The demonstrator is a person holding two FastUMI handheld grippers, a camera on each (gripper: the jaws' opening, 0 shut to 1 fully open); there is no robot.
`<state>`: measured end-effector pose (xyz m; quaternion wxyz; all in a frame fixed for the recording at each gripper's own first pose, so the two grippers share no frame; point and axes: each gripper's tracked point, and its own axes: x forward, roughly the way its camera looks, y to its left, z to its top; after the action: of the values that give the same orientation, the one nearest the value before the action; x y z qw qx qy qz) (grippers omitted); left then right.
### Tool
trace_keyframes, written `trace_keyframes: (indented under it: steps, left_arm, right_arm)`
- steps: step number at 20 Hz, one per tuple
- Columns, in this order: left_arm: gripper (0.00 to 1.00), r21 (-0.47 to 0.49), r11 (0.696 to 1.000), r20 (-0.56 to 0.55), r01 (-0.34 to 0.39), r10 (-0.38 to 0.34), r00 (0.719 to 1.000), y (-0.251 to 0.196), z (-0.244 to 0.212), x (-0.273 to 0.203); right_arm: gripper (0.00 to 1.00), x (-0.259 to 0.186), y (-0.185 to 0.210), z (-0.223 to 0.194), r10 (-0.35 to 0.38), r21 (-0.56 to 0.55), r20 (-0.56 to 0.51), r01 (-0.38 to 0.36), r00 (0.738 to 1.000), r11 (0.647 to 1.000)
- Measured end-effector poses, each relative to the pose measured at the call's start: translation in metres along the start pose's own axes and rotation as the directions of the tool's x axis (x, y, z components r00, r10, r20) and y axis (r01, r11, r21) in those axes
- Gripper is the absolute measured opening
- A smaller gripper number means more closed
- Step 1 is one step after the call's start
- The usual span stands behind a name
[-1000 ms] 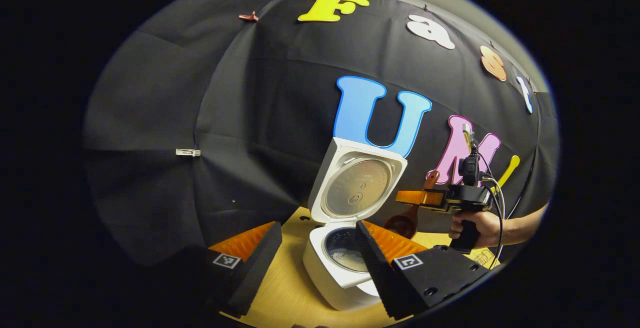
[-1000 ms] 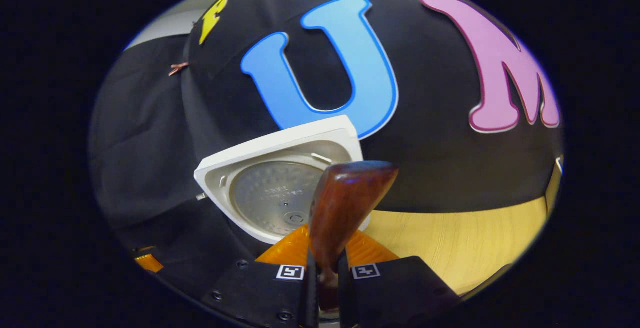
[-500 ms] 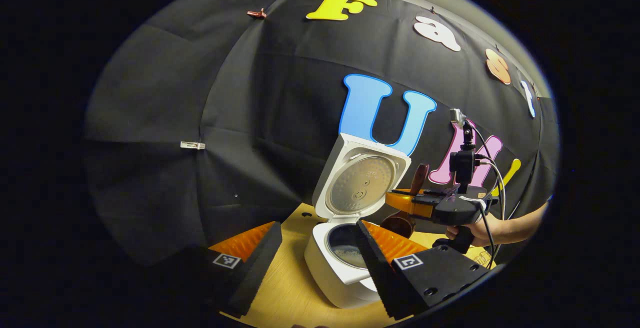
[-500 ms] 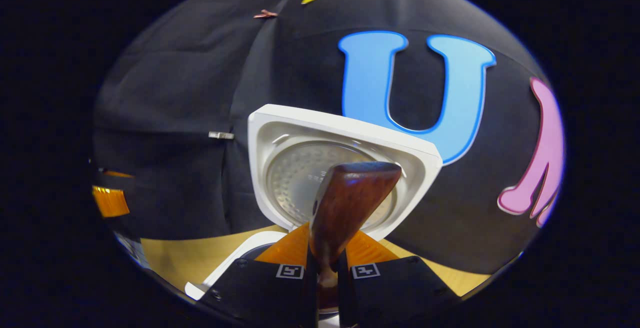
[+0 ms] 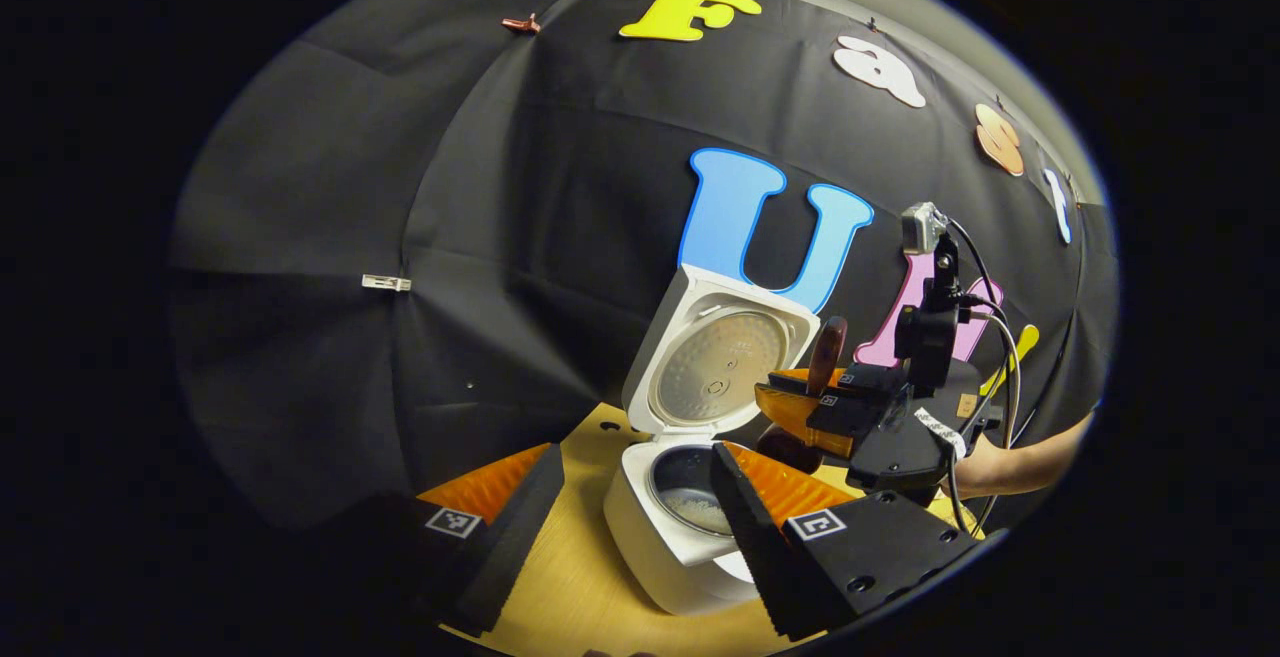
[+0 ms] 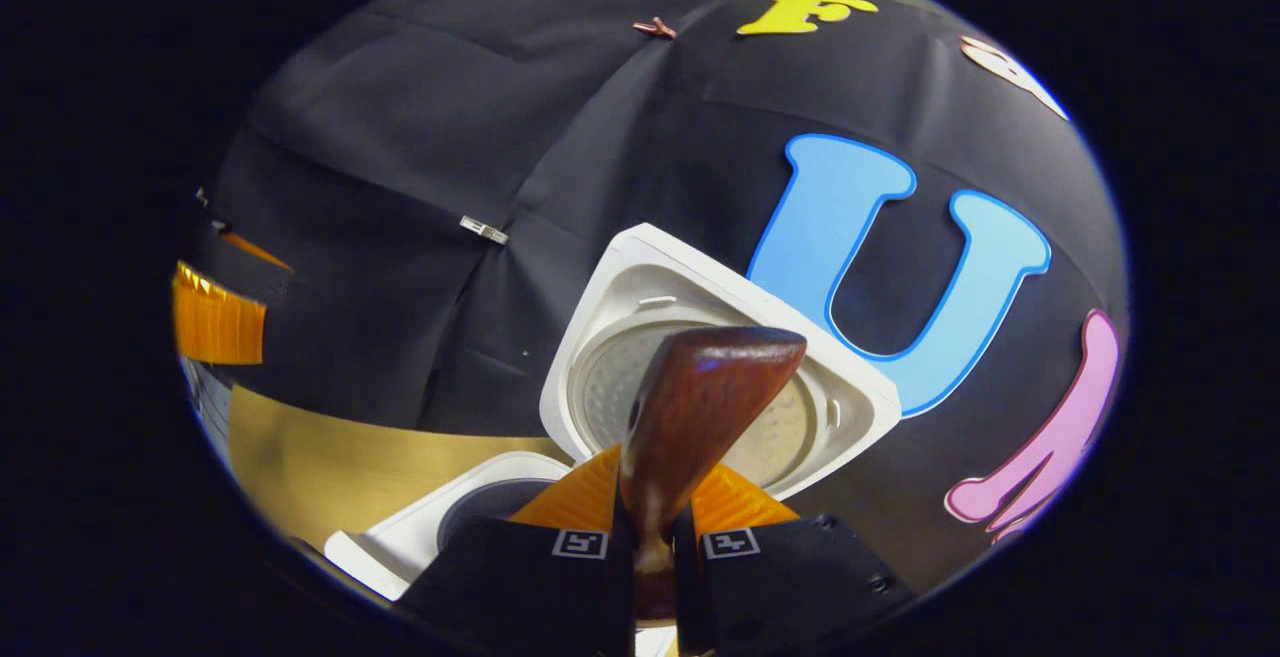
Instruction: Close the left gripper, press the button to open the rice cooker; take a wooden spoon from the chopstick holder with the right hand, scoop a spoonful of rice and pour it into the rice cooker, then put the wooden spoon back into the chopstick holder.
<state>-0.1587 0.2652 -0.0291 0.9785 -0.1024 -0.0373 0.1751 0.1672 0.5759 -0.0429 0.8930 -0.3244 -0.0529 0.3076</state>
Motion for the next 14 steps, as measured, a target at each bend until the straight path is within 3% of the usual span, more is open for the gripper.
trace_keyframes:
  steps: [2,4,7,10,12,13,14]
  left_arm:
    - [0.95,-0.002,1.0,-0.001,0.0,0.0,1.0,-0.001,-0.001,-0.003]
    - [0.95,-0.001,1.0,-0.001,-0.001,0.001,1.0,-0.001,-0.001,-0.007]
    - [0.95,-0.005,1.0,-0.002,0.001,-0.001,1.0,-0.002,-0.001,-0.01]
    - [0.92,-0.012,1.0,0.001,-0.002,0.002,1.0,-0.004,-0.001,-0.015]
    - [0.95,-0.004,1.0,0.001,0.004,-0.004,1.0,-0.011,-0.001,-0.017]
    - [0.91,0.0,1.0,-0.001,0.007,-0.007,1.0,-0.014,0.0,-0.018]
    - [0.95,0.002,1.0,-0.001,0.011,-0.011,1.0,-0.017,-0.001,-0.018]
  right_arm:
    - [0.2,-0.002,0.001,0.001,0.008,0.069,-0.005,-0.008,1.0,0.998]
    - [0.2,-0.003,-0.008,0.0,-0.001,0.22,-0.016,0.005,1.0,0.976]
    - [0.2,-0.006,-0.03,-0.012,-0.021,0.469,-0.056,0.045,0.998,0.882]
    - [0.2,-0.015,-0.048,-0.018,-0.017,0.708,-0.052,0.049,0.998,0.705]
    - [0.19,-0.023,-0.064,-0.027,-0.024,0.851,-0.049,0.054,0.998,0.522]
    - [0.19,-0.028,-0.07,-0.03,-0.027,0.883,-0.051,0.058,0.998,0.466]
    - [0.19,-0.032,-0.075,-0.032,-0.032,0.904,-0.053,0.061,0.998,0.422]
